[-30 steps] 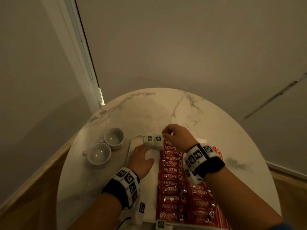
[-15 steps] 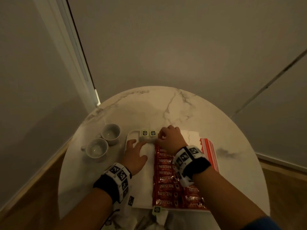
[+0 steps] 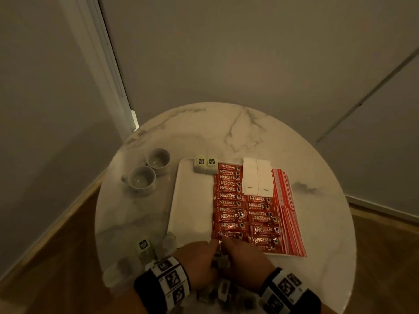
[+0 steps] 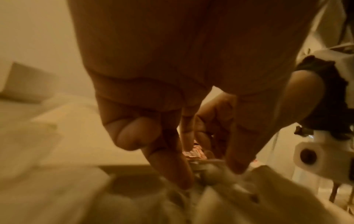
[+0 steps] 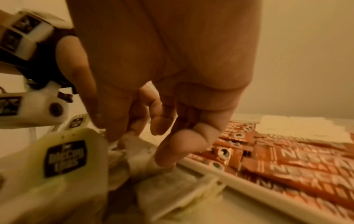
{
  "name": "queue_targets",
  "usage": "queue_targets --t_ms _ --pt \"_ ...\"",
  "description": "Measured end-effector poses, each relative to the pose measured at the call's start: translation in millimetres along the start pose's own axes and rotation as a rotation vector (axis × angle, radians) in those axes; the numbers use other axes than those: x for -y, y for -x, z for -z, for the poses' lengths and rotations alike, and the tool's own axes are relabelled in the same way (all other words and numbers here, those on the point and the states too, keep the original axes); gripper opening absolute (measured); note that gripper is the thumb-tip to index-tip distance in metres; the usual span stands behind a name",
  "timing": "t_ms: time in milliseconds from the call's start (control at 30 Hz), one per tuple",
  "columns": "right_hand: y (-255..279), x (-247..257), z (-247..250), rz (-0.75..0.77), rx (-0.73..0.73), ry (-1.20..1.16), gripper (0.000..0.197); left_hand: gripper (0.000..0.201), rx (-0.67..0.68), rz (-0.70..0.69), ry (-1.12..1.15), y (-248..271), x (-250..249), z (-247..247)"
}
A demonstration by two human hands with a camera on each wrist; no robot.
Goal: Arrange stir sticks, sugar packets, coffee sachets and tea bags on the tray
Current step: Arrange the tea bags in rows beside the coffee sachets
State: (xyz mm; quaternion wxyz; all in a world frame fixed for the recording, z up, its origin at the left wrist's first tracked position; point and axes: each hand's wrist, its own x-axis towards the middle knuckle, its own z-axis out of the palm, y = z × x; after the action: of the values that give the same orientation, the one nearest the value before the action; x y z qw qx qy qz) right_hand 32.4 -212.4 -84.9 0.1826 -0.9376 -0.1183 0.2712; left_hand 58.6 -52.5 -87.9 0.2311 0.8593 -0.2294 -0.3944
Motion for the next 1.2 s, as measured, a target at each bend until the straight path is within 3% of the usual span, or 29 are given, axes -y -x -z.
queue_targets --t_ms 133,300,433,500,567,667,800,1000,1200 --pt "1 1 -2 -0.058 -0.028 -0.127 0.033 0.057 -0.045 0.054 0.238 -3 -3 -7" --pt "10 -2 6 -0.123 -0.076 -0.291 0.017 0.029 -0.204 0.078 0.341 -3 -7 -3" --pt "17 -10 16 -0.173 -0.187 -0.412 0.019 0.033 -0.212 0.006 0.419 4 -6 11" --pt "22 -6 29 -0.116 -0.2 -0.515 0.028 0.036 -0.187 -0.09 0.503 13 -9 26" --pt "27 3 44 -0.007 -0.108 -0.716 0.039 0.039 -0.182 -0.174 0.558 22 -12 43" --pt "30 18 63 0.103 -0.115 -0.893 0.029 0.039 -0.171 -0.239 0.647 37 -19 66" --pt "31 35 82 0.137 -0.303 -0.864 0.01 0.036 -0.213 -0.264 0.746 53 -24 88" --pt "22 51 94 0.11 -0.62 -0.765 0.008 0.032 -0.434 -0.271 0.963 67 -27 97" --pt "21 58 95 0.171 -0.76 -0.573 0.019 0.027 -0.671 -0.268 0.887 75 -28 99"
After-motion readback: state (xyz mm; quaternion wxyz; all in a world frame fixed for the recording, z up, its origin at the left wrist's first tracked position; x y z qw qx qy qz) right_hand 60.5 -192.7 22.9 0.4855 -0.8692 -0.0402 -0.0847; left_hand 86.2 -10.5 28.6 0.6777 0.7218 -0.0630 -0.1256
